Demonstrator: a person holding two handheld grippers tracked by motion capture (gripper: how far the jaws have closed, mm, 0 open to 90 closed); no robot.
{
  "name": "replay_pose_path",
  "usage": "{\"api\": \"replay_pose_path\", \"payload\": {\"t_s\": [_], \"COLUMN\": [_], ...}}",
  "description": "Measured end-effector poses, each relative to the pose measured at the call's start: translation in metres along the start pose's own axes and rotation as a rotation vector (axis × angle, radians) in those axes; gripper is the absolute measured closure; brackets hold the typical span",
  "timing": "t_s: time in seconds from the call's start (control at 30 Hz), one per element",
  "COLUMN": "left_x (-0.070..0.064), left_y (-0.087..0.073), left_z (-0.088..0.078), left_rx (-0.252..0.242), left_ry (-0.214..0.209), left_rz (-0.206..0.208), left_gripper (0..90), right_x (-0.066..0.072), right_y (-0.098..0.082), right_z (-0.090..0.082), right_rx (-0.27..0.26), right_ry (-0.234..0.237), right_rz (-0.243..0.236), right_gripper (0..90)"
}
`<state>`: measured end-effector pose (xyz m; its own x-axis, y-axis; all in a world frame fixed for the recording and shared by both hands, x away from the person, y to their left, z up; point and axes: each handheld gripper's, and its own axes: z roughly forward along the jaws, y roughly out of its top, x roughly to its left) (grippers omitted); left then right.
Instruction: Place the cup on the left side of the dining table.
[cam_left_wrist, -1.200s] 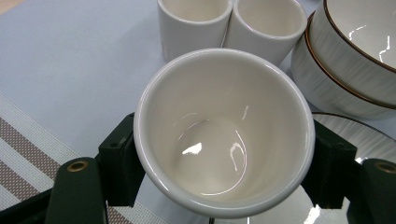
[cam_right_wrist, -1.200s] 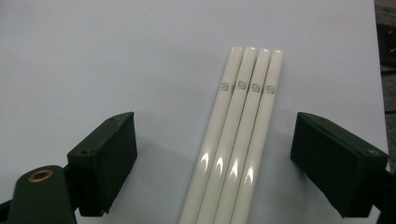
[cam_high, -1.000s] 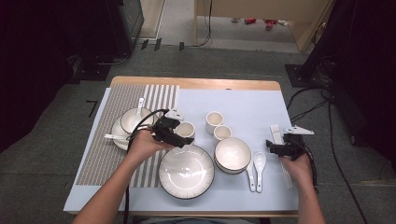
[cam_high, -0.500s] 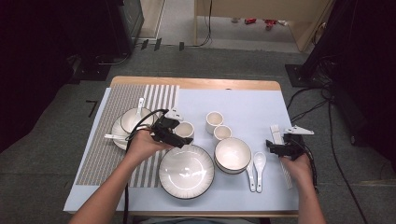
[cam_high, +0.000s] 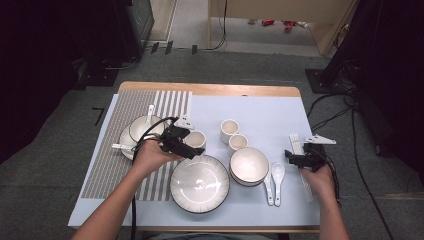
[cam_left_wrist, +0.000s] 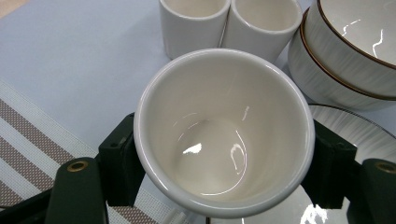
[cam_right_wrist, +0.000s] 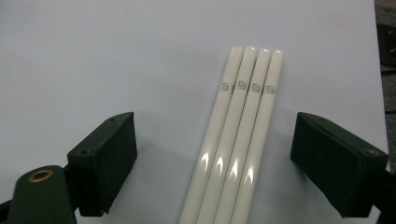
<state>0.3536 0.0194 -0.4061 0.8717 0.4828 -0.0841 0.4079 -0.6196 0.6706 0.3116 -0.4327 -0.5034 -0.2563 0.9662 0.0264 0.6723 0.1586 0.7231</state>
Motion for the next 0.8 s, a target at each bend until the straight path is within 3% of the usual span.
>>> {"api": "replay_pose_path", "payload": {"t_s": [0.47,0.8], "left_x": [0.0004,-0.0018], "left_y": [-0.0062,-0.008], "left_z": [-0.0045,-0.0083], "left_rx": [-0.006,-0.011], "left_ry": [-0.002,0.006], "left_rz": [-0.018,-0.007], "left_gripper": [27.9,27.9], "right_x": [0.0,0.0001], "right_y": [0.0,0.0], "right_z": [0.0,0.0], "right_rx": [0.0,0.0], "right_ry": [0.0,0.0], "right_rz": [0.0,0.0], "right_gripper": [14.1,14.2]}}
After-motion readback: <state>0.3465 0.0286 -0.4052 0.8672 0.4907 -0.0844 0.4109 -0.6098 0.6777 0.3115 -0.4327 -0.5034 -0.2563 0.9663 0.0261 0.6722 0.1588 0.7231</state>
